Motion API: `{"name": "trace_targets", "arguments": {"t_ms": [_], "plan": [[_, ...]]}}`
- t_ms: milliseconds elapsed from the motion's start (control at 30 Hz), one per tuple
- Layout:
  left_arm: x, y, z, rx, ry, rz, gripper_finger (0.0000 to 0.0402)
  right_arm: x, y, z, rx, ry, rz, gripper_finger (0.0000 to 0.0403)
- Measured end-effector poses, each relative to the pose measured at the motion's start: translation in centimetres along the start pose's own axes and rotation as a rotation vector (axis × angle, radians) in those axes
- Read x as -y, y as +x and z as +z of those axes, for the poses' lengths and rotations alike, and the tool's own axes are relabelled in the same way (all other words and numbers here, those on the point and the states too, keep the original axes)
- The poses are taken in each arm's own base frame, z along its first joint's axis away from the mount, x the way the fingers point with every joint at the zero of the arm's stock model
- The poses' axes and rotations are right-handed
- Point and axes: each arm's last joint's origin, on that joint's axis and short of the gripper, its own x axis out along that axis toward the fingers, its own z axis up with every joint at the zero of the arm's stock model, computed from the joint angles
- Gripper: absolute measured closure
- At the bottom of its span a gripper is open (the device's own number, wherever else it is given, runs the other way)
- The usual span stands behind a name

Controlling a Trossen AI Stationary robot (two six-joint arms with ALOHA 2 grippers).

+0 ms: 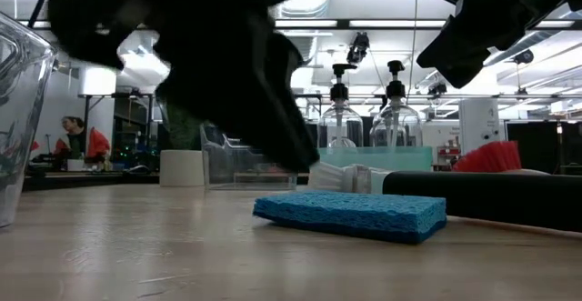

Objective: Pick & Place Kitchen Sink Supplies
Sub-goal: Put the blue sponge into the bottom transparent bin

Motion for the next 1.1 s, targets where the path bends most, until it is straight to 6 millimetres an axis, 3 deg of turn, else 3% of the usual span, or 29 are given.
{"name": "trace_targets", "arguments": {"t_ms": [800,900,1100], "plan": [[0.0,4.3,-2.1,-0.094,0.110,0.030,0.0266,0.2,0.1,-0.4,-0.009,-0.002,-0.006,0.0394],[0.0,4.4,-2.1,-0.092,0.103,0.029,0.0294,0.2,0.1,-0.4,-0.010,-0.002,-0.006,0.0394],[-0.1,4.4,-1.9,-0.080,0.098,0.028,0.0389,0.2,0.1,-0.4,-0.007,-0.002,-0.005,0.0394]]}}
